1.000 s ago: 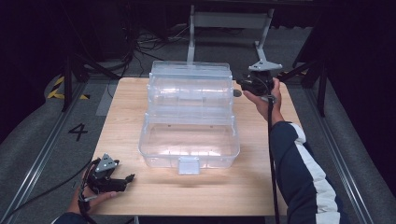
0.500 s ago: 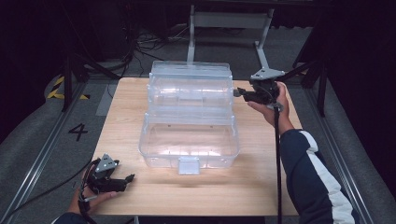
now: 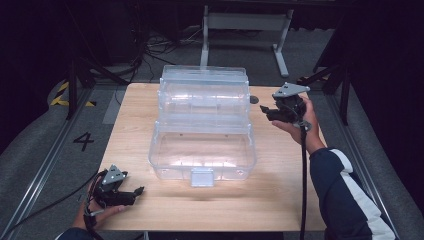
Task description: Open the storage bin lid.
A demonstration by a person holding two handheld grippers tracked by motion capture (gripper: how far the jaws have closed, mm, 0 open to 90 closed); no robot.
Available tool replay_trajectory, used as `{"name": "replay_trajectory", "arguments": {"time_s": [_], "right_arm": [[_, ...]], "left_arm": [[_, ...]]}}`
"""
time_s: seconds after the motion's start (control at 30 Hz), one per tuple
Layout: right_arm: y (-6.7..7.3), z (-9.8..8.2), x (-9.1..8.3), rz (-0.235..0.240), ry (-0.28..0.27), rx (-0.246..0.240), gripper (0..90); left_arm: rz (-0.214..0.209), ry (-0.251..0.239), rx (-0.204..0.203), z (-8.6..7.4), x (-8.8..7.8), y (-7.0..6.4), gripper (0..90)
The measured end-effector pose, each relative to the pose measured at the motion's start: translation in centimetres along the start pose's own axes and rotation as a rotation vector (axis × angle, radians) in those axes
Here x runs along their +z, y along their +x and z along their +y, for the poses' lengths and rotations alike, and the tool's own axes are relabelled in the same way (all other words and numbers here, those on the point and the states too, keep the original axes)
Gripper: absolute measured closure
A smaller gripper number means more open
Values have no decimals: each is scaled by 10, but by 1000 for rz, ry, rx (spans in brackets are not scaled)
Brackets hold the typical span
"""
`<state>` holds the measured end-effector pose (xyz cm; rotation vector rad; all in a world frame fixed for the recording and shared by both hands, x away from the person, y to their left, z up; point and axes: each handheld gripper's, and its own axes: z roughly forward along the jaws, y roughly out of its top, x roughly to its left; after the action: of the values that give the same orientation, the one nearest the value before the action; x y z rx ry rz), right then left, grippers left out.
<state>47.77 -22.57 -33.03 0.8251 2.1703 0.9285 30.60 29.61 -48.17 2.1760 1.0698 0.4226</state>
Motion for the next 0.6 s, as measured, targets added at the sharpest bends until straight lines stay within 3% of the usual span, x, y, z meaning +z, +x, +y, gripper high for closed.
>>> {"name": "replay_trajectory", "arguments": {"time_s": [0.1, 0.6], "right_arm": [[3, -6, -4, 21, 6, -7, 395], [13, -46, -24, 38, 56, -50, 391]], "left_arm": [[0, 1, 0, 0, 0, 0, 163], [0, 0, 1, 0, 0, 0, 163]]}}
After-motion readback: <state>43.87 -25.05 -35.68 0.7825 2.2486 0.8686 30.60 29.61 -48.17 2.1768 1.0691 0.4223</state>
